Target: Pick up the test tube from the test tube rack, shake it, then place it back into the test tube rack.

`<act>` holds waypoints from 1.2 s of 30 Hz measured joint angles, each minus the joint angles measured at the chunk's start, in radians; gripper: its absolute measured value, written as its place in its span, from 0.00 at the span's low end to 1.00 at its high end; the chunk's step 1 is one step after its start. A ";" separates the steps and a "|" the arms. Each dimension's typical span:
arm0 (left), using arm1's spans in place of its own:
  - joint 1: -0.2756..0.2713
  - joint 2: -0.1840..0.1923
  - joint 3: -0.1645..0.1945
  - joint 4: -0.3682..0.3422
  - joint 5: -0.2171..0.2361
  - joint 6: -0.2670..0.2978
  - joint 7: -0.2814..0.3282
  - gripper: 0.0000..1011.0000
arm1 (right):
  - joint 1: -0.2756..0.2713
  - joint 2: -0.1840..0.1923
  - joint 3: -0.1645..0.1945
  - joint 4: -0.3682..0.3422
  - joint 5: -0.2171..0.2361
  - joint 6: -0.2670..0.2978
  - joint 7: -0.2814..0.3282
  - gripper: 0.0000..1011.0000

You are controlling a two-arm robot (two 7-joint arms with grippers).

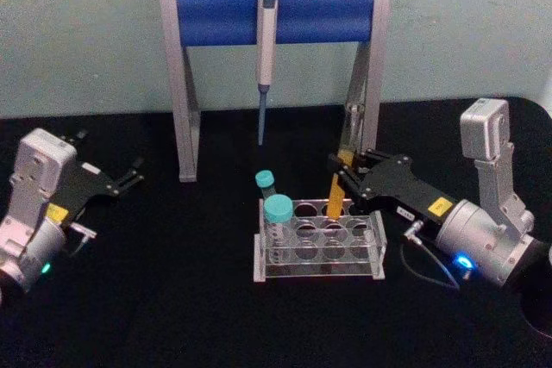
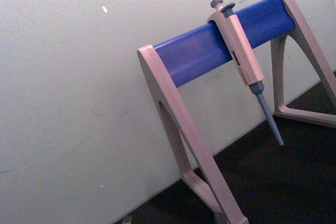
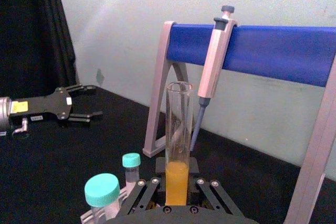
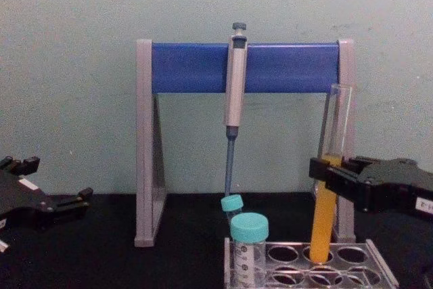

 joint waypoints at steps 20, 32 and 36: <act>0.000 0.000 0.000 0.000 0.000 0.000 0.000 0.99 | 0.004 -0.016 -0.012 0.050 -0.047 -0.018 0.002 0.22; 0.000 0.000 0.000 0.000 0.000 0.000 0.000 0.99 | 0.003 -0.031 -0.012 0.081 -0.055 -0.017 0.001 0.22; 0.000 0.000 0.000 0.000 0.000 0.000 0.000 0.99 | 0.004 -0.038 -0.015 0.091 -0.057 -0.016 0.003 0.22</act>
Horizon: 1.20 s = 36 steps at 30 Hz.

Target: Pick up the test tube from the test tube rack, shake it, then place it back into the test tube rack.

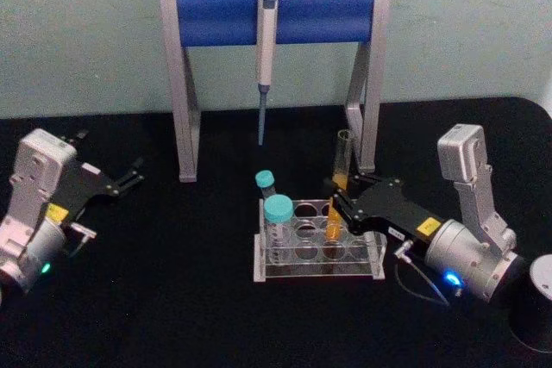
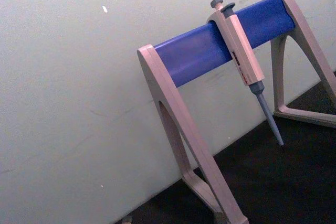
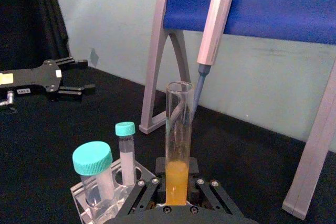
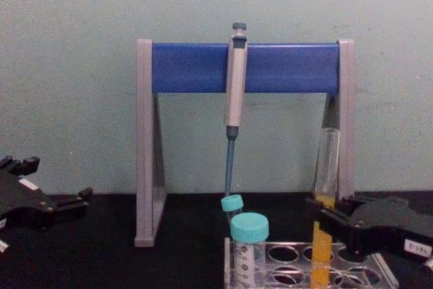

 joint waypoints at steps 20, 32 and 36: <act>0.000 0.000 0.000 0.000 0.000 0.000 0.000 0.99 | 0.004 -0.016 -0.005 0.023 -0.012 0.004 -0.005 0.22; 0.000 0.000 0.000 0.000 0.000 0.000 0.000 0.99 | 0.004 -0.015 -0.004 0.022 -0.012 0.007 -0.005 0.26; 0.000 0.000 0.000 0.000 0.000 0.000 0.000 0.99 | 0.004 -0.015 -0.005 0.022 -0.013 0.007 -0.004 0.37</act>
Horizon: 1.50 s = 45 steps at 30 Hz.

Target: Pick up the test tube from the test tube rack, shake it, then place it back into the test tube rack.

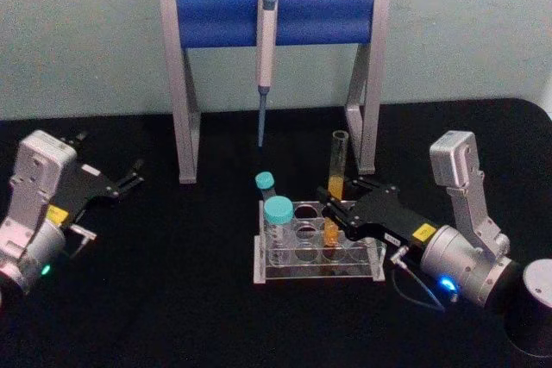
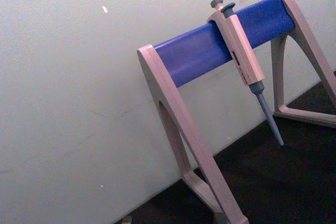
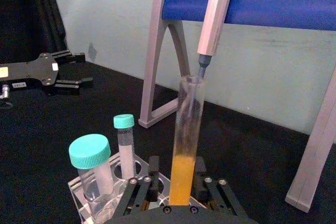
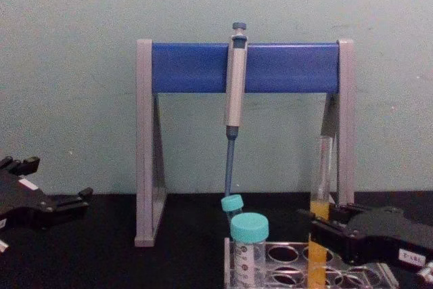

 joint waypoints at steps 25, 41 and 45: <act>0.000 0.000 0.000 0.000 0.000 0.000 0.000 0.99 | 0.000 0.000 0.000 -0.001 0.001 -0.001 0.001 0.99; 0.000 0.000 0.000 0.000 0.000 0.000 0.000 0.99 | -0.156 0.025 0.144 -0.112 -0.002 -0.115 -0.124 0.99; 0.000 0.000 0.000 0.000 0.000 0.000 0.000 0.99 | -0.186 -0.002 0.183 -0.102 -0.022 -0.141 -0.188 0.99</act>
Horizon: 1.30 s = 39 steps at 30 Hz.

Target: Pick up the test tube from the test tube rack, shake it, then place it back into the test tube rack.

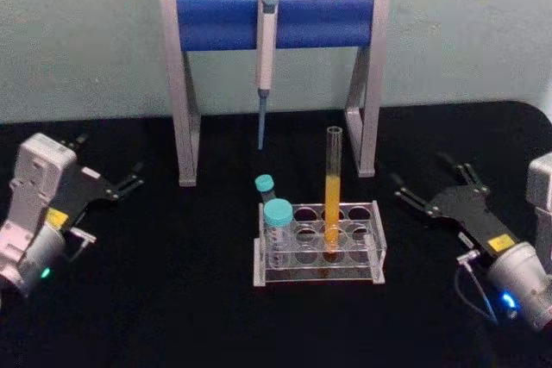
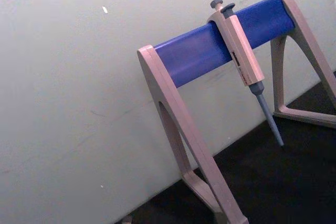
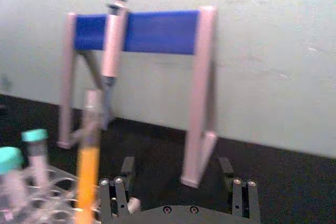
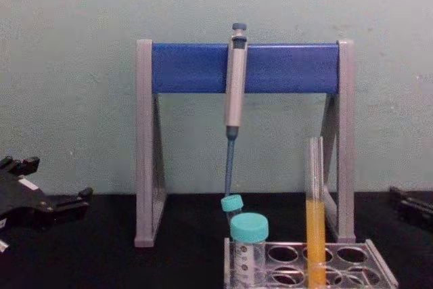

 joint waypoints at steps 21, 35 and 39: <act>0.000 0.000 0.000 0.000 0.000 0.000 0.000 0.99 | 0.017 -0.081 0.022 0.138 -0.087 0.033 -0.048 0.99; 0.000 0.000 0.000 0.000 0.000 0.000 0.000 0.99 | 0.027 -0.093 0.026 0.156 -0.108 0.039 -0.018 0.99; 0.000 0.000 0.000 0.000 0.000 0.000 0.000 0.99 | 0.027 -0.092 0.026 0.155 -0.108 0.039 -0.019 0.99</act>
